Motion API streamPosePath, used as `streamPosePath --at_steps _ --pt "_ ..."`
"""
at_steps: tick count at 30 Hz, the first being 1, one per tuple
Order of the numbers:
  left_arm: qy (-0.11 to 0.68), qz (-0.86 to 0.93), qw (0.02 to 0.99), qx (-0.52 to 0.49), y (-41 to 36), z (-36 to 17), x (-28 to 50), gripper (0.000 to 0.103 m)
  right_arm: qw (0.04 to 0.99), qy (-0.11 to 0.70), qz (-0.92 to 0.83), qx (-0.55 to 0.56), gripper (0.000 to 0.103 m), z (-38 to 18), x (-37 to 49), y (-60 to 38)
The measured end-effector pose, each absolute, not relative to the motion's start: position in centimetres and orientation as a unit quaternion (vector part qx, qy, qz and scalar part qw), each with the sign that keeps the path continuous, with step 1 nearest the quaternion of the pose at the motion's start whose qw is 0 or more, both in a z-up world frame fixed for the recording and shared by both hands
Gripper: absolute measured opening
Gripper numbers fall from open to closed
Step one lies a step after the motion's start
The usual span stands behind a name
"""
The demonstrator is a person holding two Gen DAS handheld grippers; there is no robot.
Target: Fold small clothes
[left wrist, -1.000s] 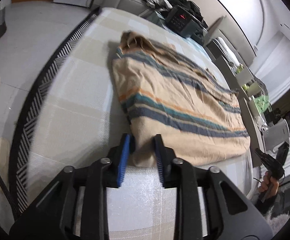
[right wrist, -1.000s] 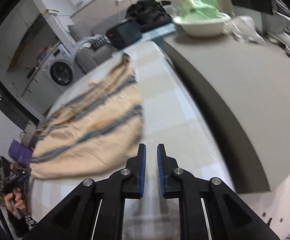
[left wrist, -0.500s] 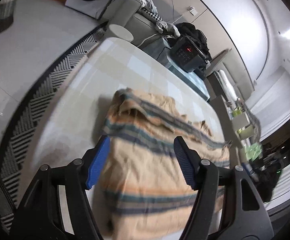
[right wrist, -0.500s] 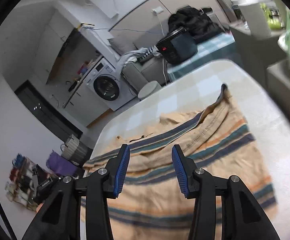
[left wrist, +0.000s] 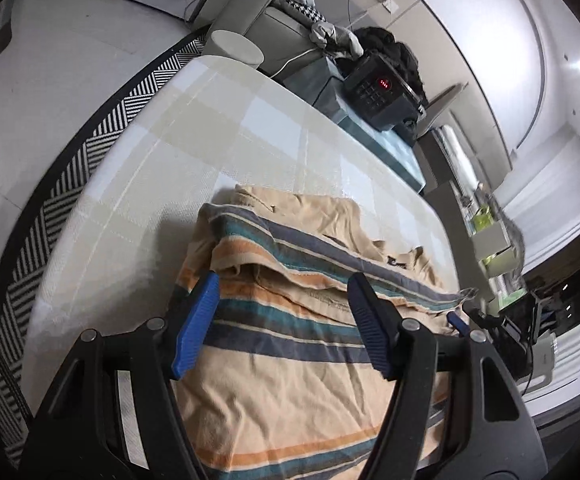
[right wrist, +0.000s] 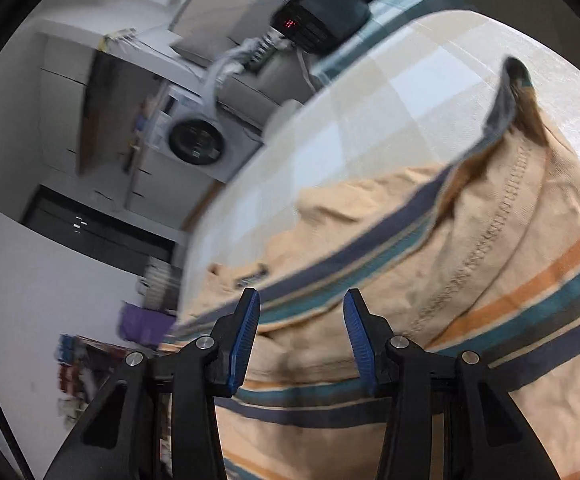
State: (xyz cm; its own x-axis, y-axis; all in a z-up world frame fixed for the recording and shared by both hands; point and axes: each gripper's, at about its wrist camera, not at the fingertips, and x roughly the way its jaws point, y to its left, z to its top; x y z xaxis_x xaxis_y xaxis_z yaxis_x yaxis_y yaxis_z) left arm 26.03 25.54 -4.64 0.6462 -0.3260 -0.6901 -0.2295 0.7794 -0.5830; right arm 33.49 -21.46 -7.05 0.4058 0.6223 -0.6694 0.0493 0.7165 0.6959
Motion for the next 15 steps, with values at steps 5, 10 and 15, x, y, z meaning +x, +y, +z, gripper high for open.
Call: streamPosePath --at_steps 5,10,15 --pt "0.422 -0.026 0.846 -0.325 25.5 -5.2 27.1 0.05 0.764 0.525 0.167 0.337 0.045 -8.6 34.5 -21.7" --pt "0.408 -0.037 0.848 -0.336 26.1 -5.1 27.9 0.011 0.771 0.505 0.158 0.355 0.045 -8.5 35.9 -21.9" --pt "0.365 -0.031 0.863 -0.348 27.7 -3.7 29.1 0.011 0.779 0.483 0.162 0.365 0.045 -7.7 38.0 -22.0"
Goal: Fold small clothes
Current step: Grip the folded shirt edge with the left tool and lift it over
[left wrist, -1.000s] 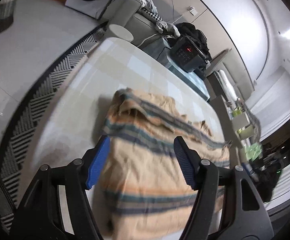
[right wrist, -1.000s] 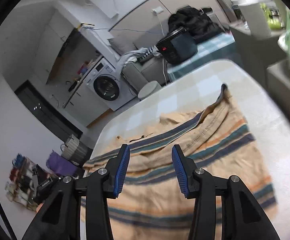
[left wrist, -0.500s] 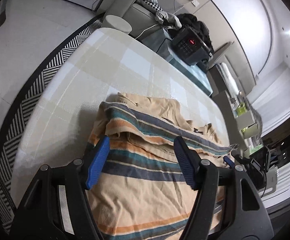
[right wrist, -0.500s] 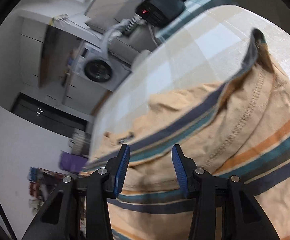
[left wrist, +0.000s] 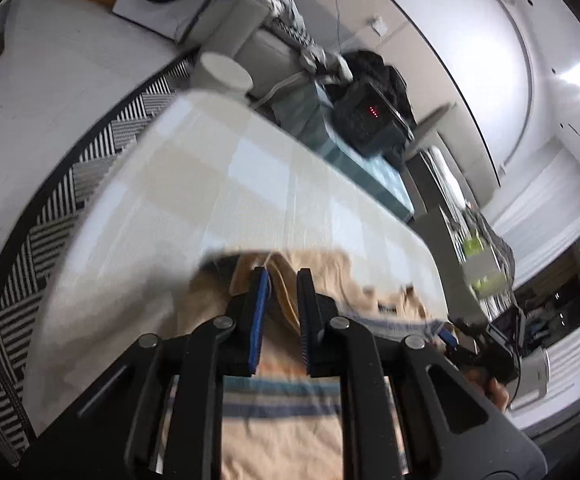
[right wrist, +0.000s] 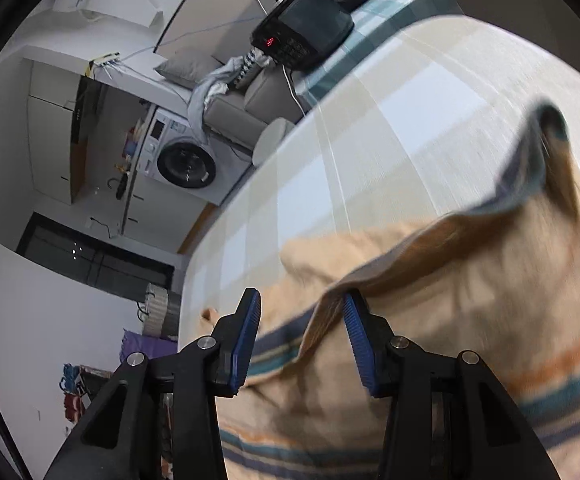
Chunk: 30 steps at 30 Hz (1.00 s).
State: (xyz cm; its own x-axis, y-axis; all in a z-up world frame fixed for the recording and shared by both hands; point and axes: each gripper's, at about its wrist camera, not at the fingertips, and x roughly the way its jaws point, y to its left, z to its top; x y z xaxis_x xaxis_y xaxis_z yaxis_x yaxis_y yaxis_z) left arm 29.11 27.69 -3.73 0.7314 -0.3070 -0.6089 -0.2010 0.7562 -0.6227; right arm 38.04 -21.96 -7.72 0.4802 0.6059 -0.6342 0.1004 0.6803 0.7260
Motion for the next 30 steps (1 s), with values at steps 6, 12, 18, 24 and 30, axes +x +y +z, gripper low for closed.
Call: streamPosePath --at_steps 6,12,18,24,30 --pt "0.377 -0.007 0.859 -0.345 29.3 -4.3 32.1 0.011 0.795 0.468 0.117 0.368 0.045 -7.8 41.7 -23.2" --pt "0.381 0.013 0.863 -0.332 30.2 -4.5 31.7 0.011 0.818 0.454 0.127 0.33 0.045 -4.9 40.2 -25.0" --pt "0.381 0.018 0.868 -0.318 30.2 -3.8 29.2 0.011 0.835 0.444 0.092 0.311 0.046 -2.7 36.1 -28.9" --pt "0.38 -0.002 0.872 -0.308 29.2 -2.7 26.8 0.011 0.805 0.487 0.089 0.326 0.046 -5.2 33.9 -30.9" --pt "0.399 -0.026 0.867 -0.298 27.4 -2.4 27.1 0.011 0.807 0.49 0.09 0.318 0.038 -6.6 34.6 -29.6"
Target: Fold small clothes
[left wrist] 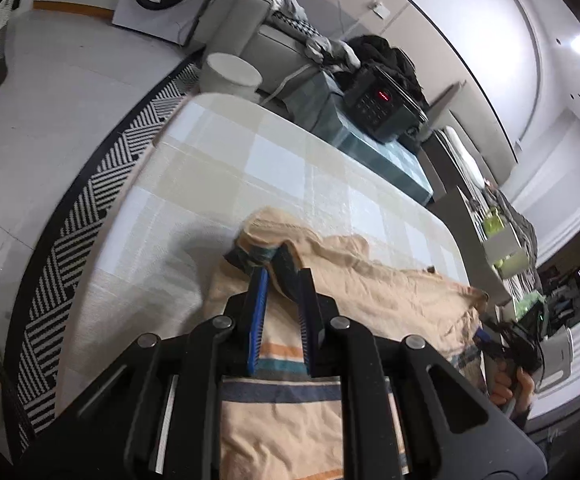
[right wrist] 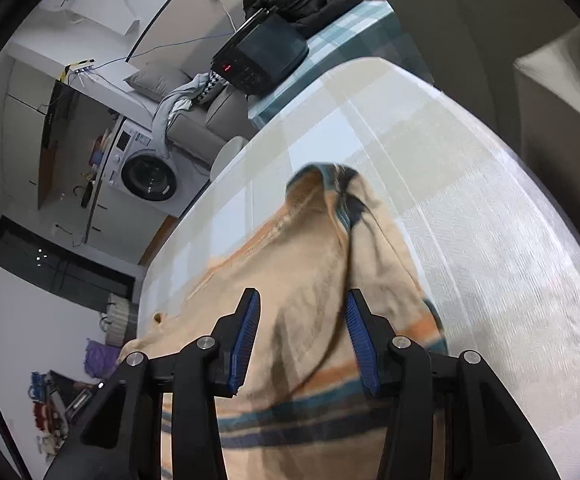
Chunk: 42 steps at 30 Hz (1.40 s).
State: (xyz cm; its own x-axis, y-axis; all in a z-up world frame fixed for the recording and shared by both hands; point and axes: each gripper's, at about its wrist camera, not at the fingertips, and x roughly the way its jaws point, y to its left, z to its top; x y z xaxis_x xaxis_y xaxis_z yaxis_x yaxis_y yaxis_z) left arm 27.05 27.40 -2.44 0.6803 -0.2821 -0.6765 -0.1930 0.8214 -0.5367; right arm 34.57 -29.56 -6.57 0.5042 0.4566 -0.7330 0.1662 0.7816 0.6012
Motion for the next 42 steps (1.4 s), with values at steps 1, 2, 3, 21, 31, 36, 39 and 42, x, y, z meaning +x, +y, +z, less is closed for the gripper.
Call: streamPosePath --at_steps 1,2,3,21,31,36,39,42 --pt "0.402 -0.031 0.866 -0.295 27.1 -2.4 27.2 0.012 0.81 0.489 0.088 0.312 0.032 -6.6 34.9 -29.4" --pt "0.406 -0.036 0.864 -0.295 26.8 -2.5 27.5 0.012 0.811 0.49 0.085 0.307 0.018 -6.7 35.3 -29.2" --pt "0.409 -0.039 0.862 -0.296 26.6 -2.5 27.7 0.013 0.811 0.492 0.082 0.304 0.008 -6.8 35.7 -29.1" --pt "0.408 0.0 0.86 -0.308 28.1 -3.9 32.7 0.014 0.804 0.474 0.028 0.358 0.022 -6.2 40.6 -30.6" --pt "0.424 -0.094 0.861 -0.263 22.1 -1.0 28.7 0.015 0.785 0.51 0.139 0.323 0.042 -6.0 35.9 -24.8" --pt "0.456 -0.14 0.827 -0.296 19.5 -3.1 28.8 0.016 0.773 0.519 0.143 0.335 0.04 -7.8 36.8 -23.0" --pt "0.46 -0.154 0.815 -0.318 18.8 -4.4 29.8 0.016 0.77 0.506 0.161 0.354 0.04 -7.6 37.3 -22.4" --pt "0.447 -0.154 0.816 -0.333 18.9 -4.9 31.6 0.016 0.769 0.49 0.167 0.375 0.04 -7.2 38.2 -22.6"
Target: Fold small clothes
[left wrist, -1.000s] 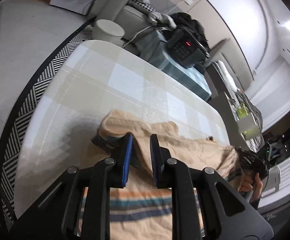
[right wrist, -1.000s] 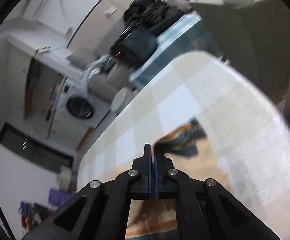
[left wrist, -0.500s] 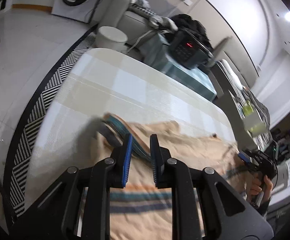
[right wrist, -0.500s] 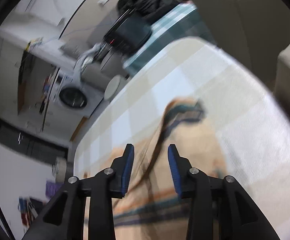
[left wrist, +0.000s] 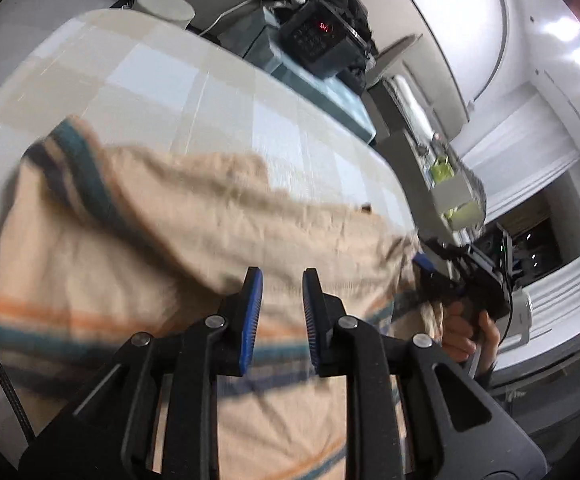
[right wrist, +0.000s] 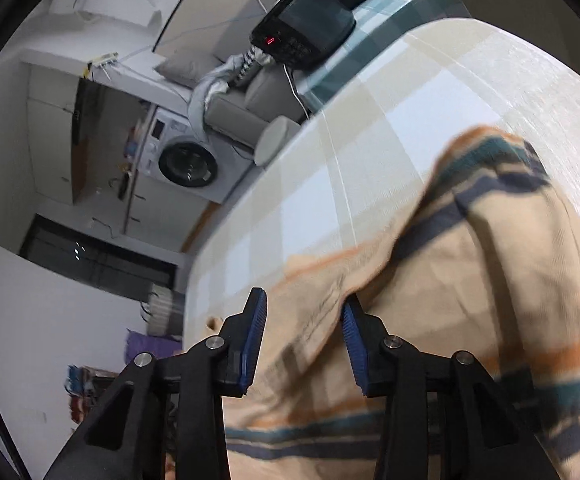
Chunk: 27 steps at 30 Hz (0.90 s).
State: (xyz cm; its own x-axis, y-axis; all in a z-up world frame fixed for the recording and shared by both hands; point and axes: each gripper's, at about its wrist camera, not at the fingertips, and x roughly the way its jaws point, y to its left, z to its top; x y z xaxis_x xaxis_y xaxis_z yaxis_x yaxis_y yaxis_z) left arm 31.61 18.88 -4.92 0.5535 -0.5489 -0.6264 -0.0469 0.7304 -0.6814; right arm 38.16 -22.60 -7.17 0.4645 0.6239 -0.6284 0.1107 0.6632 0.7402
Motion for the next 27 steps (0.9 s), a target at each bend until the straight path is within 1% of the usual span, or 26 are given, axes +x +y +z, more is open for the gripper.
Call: streamPosePath --at_steps 4,9,12,17,22,27 --pt "0.426 -0.134 0.828 -0.339 19.7 -4.8 34.1 0.016 0.763 0.484 0.161 0.397 0.04 -7.3 39.3 -23.3" --pt "0.426 -0.116 0.834 -0.33 20.8 -4.3 35.6 0.016 0.761 0.463 0.163 0.424 0.04 -7.0 40.8 -24.3" --pt "0.424 -0.115 0.842 -0.314 20.9 -3.4 34.7 0.017 0.776 0.477 0.151 0.383 0.04 -6.2 41.2 -23.5" --pt "0.43 -0.121 0.846 -0.291 20.3 -2.2 31.4 0.017 0.772 0.498 0.188 0.347 0.04 -5.7 38.9 -21.8" --pt "0.442 -0.128 0.83 -0.315 19.6 -2.4 28.7 0.017 0.76 0.521 0.223 0.317 0.04 -6.1 36.5 -18.7" --pt "0.459 -0.121 0.815 -0.333 19.1 -4.1 28.7 0.017 0.759 0.527 0.214 0.317 0.04 -7.1 36.9 -17.2"
